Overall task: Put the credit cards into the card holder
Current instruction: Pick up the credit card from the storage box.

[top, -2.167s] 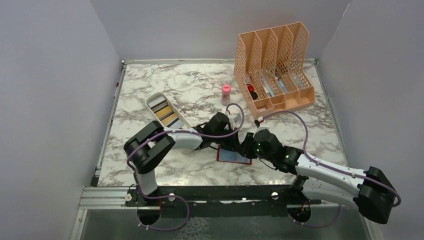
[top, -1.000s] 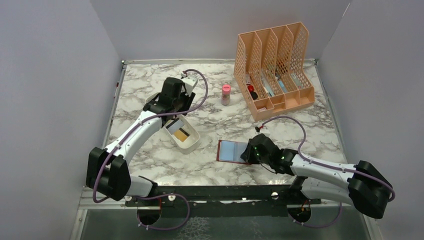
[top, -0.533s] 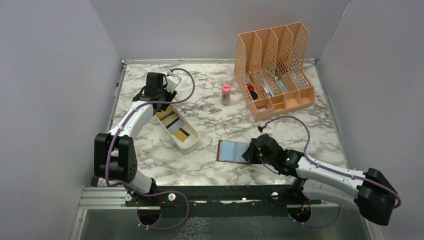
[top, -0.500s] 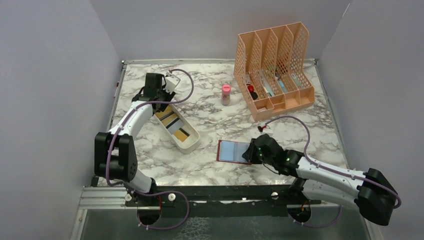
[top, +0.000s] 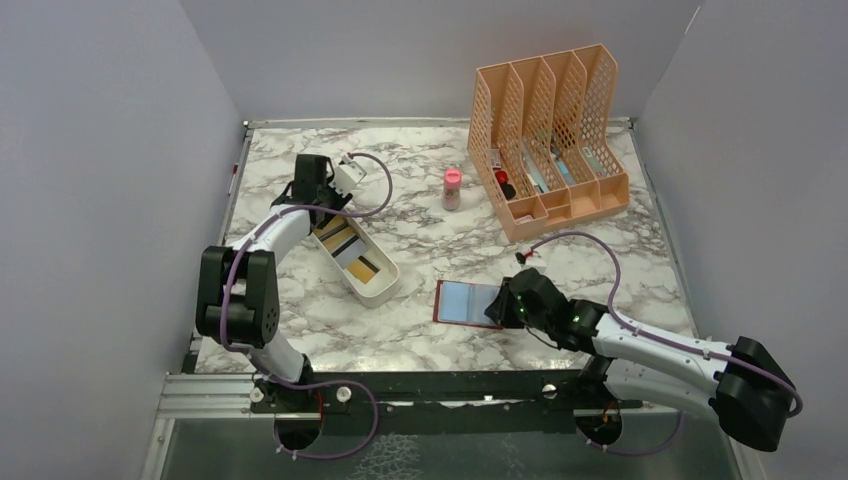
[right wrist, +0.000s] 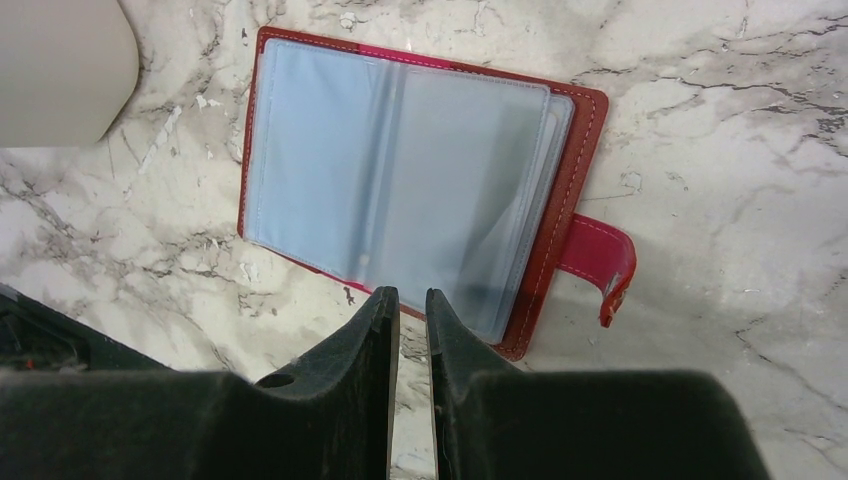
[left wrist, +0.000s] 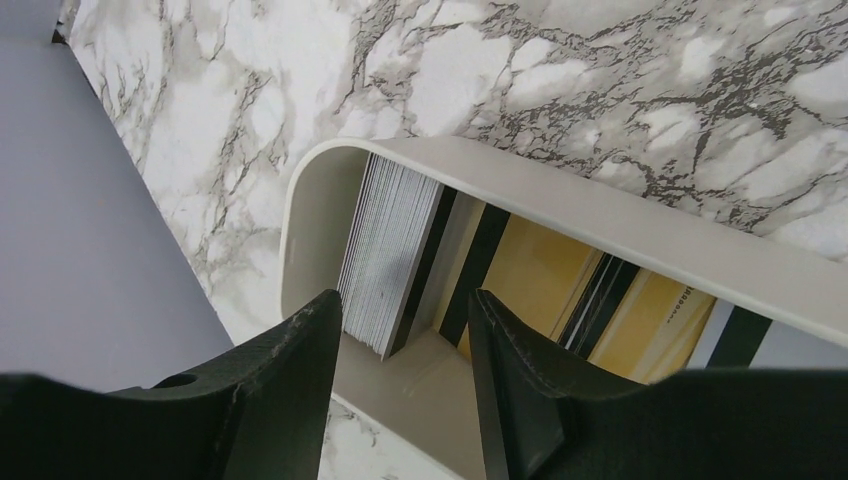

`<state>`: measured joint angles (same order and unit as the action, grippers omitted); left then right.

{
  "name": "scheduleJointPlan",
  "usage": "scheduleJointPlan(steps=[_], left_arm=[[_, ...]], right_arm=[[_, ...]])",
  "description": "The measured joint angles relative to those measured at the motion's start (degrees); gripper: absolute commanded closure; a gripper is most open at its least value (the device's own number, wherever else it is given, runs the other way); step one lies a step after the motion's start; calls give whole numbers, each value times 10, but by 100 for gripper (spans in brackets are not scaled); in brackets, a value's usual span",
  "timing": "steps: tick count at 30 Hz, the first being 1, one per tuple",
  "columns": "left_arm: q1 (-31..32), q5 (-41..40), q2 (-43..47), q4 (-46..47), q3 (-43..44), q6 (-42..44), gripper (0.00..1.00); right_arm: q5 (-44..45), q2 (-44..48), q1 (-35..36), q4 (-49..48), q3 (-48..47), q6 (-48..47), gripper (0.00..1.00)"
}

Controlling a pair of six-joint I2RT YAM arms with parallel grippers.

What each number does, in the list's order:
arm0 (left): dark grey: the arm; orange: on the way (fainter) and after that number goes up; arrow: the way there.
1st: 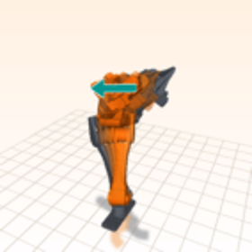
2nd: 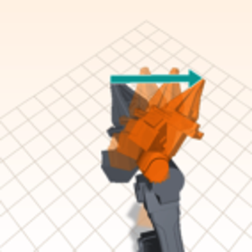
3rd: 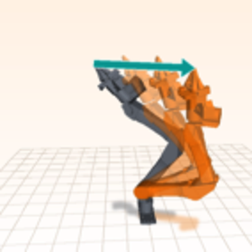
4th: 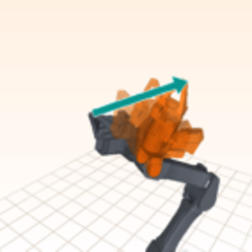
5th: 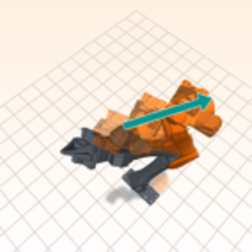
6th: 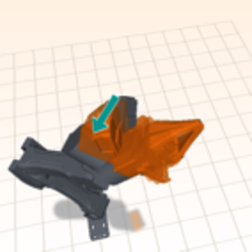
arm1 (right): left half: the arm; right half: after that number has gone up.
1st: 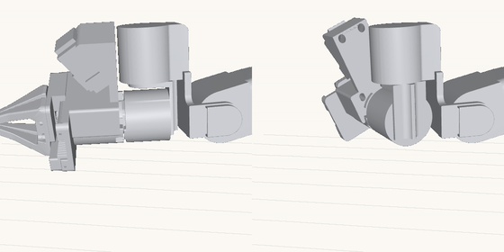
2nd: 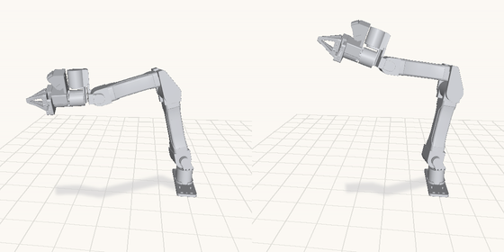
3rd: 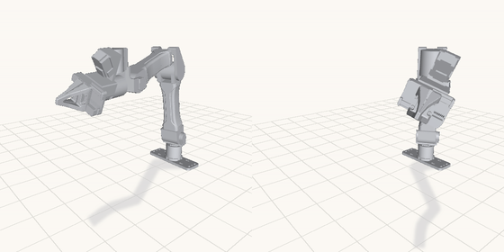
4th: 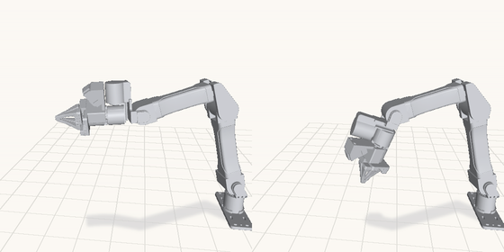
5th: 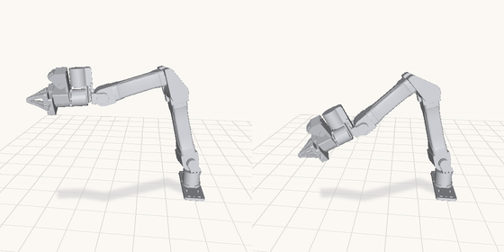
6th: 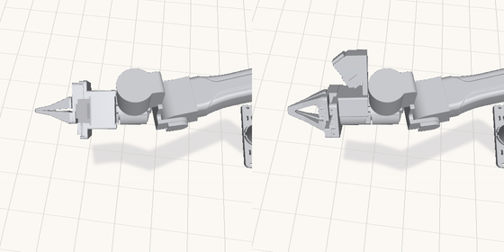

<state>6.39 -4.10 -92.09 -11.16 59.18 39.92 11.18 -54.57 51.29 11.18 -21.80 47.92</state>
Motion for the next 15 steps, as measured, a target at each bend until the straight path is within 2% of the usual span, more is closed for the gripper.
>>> scheduleJointPlan(steps=[9, 15], left_arm=[[0, -2, -46, 27, 0, 30, 49], [0, -16, -66, 48, 3, 41, 53]], right_arm=[[1, 10, 0, 10, 0, 0, 78], [2, 11, 0, 13, -2, 0, 78]])
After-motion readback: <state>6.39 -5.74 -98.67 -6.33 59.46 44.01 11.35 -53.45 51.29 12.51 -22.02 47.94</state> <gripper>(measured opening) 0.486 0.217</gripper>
